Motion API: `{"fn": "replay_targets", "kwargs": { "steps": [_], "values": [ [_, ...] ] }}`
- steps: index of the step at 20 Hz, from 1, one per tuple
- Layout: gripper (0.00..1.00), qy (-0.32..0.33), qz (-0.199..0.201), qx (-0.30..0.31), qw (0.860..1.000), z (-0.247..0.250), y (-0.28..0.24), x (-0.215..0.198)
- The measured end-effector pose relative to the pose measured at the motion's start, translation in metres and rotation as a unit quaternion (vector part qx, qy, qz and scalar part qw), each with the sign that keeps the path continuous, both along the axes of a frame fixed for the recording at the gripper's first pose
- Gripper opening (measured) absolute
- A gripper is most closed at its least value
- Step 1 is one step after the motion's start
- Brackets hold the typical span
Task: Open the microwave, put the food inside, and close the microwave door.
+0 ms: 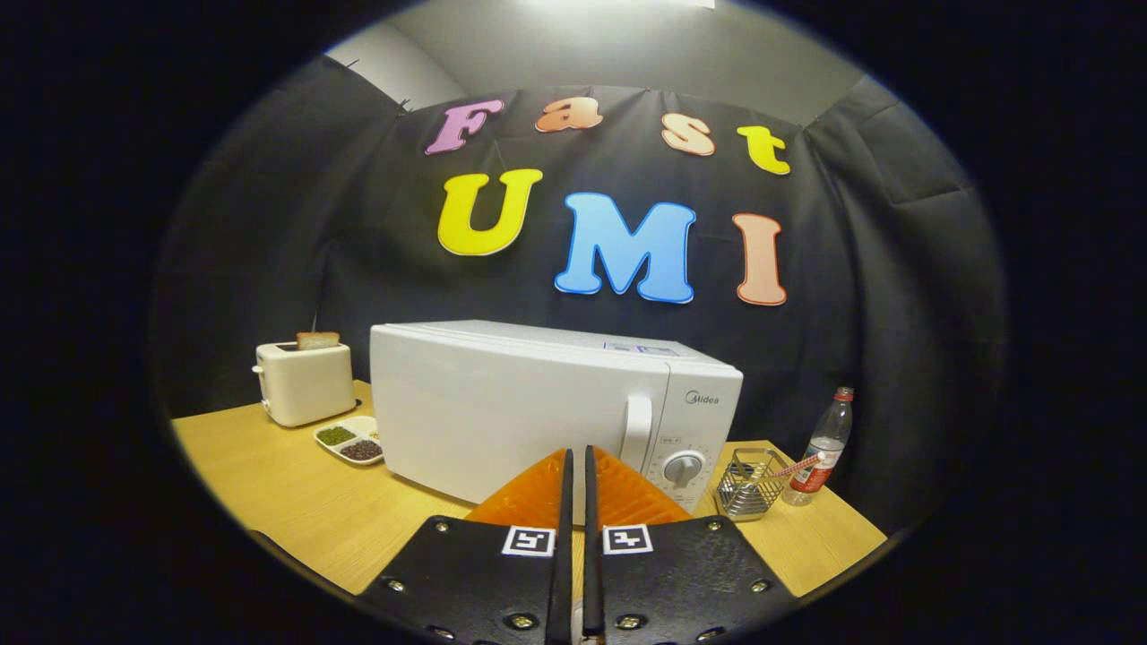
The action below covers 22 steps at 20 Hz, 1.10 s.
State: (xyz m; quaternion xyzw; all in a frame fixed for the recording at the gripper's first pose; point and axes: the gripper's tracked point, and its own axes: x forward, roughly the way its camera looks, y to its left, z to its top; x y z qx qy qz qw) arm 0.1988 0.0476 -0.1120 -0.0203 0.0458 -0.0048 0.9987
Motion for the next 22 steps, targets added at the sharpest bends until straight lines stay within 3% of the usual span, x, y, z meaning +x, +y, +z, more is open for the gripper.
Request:
{"fn": "replay_targets", "kwargs": {
  "steps": [6, 12, 22],
  "values": [
    [0.05, -0.028, 0.028, 0.037, 0.999, 0.066, -0.007, -0.081],
    [0.05, -0.049, 0.037, 0.038, 0.997, 0.084, -0.031, -0.153],
    [0.05, -0.070, 0.036, 0.052, 0.996, 0.104, -0.052, -0.214]
  ]
}}
